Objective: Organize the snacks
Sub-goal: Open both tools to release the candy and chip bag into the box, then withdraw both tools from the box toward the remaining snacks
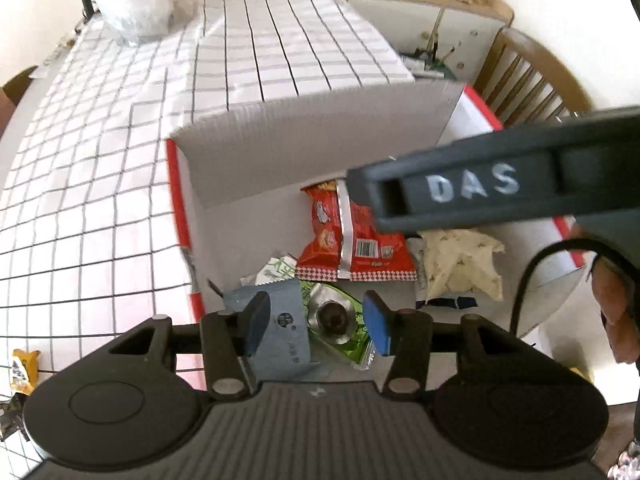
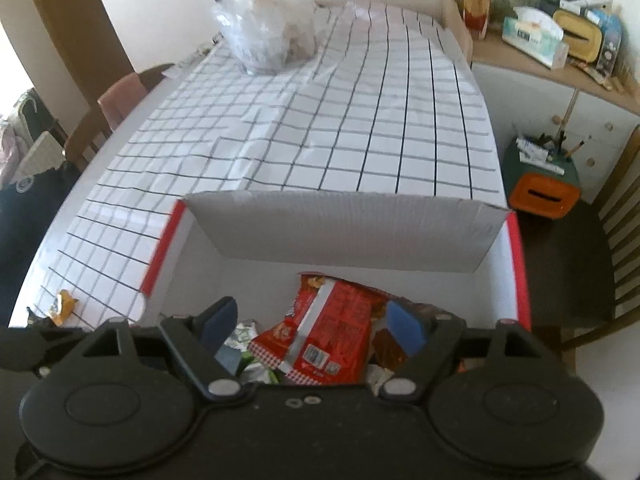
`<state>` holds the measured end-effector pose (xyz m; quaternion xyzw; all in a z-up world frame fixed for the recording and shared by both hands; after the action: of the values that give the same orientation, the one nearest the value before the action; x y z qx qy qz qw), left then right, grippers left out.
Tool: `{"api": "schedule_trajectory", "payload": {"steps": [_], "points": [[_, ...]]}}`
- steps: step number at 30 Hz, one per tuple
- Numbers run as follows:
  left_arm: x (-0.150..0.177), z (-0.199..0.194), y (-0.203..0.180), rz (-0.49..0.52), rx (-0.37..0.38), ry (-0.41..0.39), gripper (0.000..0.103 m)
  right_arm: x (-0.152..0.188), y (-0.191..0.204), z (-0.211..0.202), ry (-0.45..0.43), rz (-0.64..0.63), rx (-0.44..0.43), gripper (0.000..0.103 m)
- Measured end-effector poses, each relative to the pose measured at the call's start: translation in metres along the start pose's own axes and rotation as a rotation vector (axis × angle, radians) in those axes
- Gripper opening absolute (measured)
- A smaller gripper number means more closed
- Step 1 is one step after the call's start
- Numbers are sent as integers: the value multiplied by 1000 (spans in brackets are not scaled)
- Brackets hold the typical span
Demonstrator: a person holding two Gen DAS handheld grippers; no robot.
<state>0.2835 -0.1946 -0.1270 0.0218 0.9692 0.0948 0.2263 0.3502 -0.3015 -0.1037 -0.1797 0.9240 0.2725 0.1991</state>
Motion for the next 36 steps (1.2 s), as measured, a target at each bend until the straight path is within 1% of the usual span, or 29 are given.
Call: {"api": "schedule_trajectory", "payload": {"steps": [6, 14, 19, 20, 21, 23, 25, 28, 30, 32, 36], "points": [[1, -29, 14, -28, 6, -54, 50, 10, 23, -30, -42, -21, -25, 85], [23, -65, 28, -43, 23, -110, 50, 25, 61, -59, -75, -68, -60, 88], [39, -77, 43, -52, 30, -134, 50, 36, 83, -71, -95, -84, -81, 91], [43, -80, 47, -55, 31, -141, 51, 39, 87, -72, -100, -86, -81, 92], [46, -83, 51, -59, 29, -149, 54, 41, 92, -74, -108, -87, -82, 93], [53, -88, 61, -72, 25, -166, 58, 46, 99, -76, -120, -87, -84, 93], [60, -93, 72, -78, 13, -185, 58, 50, 107, -77, -133, -90, -89, 94], [70, -96, 93, -100, -4, -193, 58, 56, 119, -76, -149, -89, -105, 95], [76, -98, 110, -122, -7, -197, 61, 59, 130, -73, -155, -97, -114, 96], [81, -99, 127, -145, -18, -204, 65, 62, 141, -68, -162, -106, -119, 101], [90, -98, 162, -163, -36, -224, 70, 65, 162, -54, -162, -112, -128, 102]]}}
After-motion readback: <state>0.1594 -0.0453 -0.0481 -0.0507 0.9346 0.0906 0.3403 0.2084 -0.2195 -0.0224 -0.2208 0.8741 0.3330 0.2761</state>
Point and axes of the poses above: each gripper's, at about its wrist camera, not at the fingertips, and z roughly the way its jaws point, y to its left, x to its underside, the point moved 5 cm from there along z, roughly the way its jaws point, and after that the axes turned 15 degrees about -x, right-handed, at the moved point
